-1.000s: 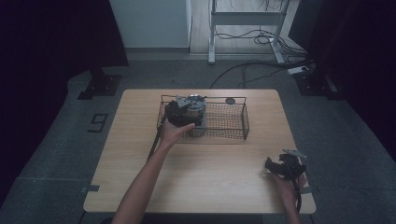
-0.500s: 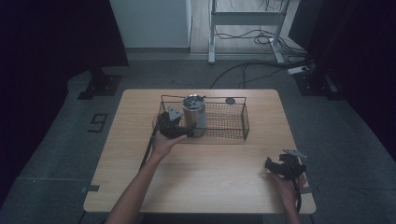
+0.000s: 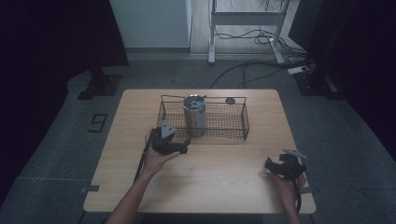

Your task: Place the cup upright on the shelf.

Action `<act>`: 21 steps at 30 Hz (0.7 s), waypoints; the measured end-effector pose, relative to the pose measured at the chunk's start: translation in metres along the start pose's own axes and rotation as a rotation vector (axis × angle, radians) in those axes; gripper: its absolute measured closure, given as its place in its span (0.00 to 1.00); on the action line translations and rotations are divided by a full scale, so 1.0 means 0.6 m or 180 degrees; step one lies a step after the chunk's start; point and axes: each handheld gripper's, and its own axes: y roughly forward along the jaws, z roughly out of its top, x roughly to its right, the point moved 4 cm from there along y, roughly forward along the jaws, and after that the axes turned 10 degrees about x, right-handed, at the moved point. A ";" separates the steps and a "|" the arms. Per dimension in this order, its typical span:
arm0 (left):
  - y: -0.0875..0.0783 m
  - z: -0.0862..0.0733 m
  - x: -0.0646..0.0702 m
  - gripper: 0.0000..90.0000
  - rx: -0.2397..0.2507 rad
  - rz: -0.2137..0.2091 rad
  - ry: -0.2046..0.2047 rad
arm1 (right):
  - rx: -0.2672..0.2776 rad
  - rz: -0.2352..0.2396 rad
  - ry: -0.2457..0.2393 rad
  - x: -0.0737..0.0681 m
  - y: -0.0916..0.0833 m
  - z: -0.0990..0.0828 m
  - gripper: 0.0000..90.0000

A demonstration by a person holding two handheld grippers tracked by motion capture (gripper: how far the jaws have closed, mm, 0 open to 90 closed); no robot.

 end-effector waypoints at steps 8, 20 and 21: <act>-0.025 -0.045 0.007 0.05 -0.0118 -0.0041 -0.0008 | 0.0006 0.0000 0.0005 0.000 0.000 0.000 0.05; -0.071 -0.111 0.010 0.07 -0.0182 -0.0058 -0.0053 | 0.0000 0.0001 0.0001 0.000 0.000 0.000 0.05; -0.074 -0.115 0.009 0.07 -0.0198 -0.0067 -0.0063 | 0.0000 0.0001 0.0001 0.000 0.000 0.000 0.05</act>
